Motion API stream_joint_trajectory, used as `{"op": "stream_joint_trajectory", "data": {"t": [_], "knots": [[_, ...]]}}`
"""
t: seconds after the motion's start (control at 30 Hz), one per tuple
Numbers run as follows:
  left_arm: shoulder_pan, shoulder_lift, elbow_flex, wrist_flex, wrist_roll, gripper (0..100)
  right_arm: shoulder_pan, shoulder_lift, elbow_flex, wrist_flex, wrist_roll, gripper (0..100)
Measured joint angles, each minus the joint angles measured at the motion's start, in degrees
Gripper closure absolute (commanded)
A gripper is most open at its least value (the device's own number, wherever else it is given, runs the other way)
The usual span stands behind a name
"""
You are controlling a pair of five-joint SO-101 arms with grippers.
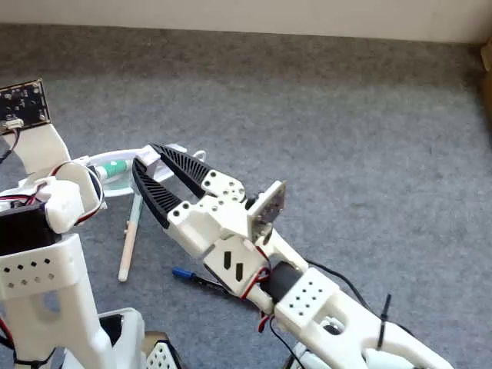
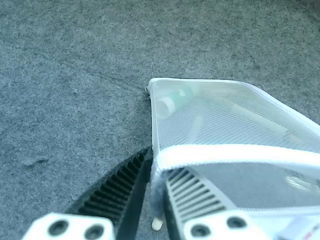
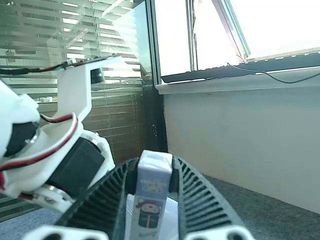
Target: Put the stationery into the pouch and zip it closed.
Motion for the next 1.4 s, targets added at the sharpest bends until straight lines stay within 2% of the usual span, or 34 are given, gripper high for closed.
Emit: {"op": "stream_joint_trajectory", "data": {"t": [0.23, 0.4, 0.8, 1.0, 1.1, 1.3, 1.4], "knots": [[0.00, 0.00, 0.00, 0.00, 0.00, 99, 1.41, 11.78, 0.00, -11.87, 0.00, 99.5], [0.00, 0.00, 0.00, 0.00, 0.00, 99, 1.49, 17.14, 0.00, -16.44, 0.00, 99.5], [0.00, 0.00, 1.67, -2.55, 0.00, 99, 1.58, 17.58, 0.44, -17.14, 0.26, 99.2], [0.26, 0.00, 2.02, -3.16, 0.00, 99, 0.35, 17.49, 2.73, -17.23, 10.37, 99.1], [0.09, 0.00, 2.02, -3.16, 0.00, 99, -0.88, 17.49, 3.34, -17.23, 11.96, 98.8], [0.00, 0.00, 2.02, -3.16, 0.00, 99, -1.32, 17.32, 3.25, -13.54, 11.96, 87.5], [0.00, 0.00, 2.02, -3.16, 0.00, 99, -1.76, 17.14, 3.25, -12.75, 12.31, 87.2]]}}
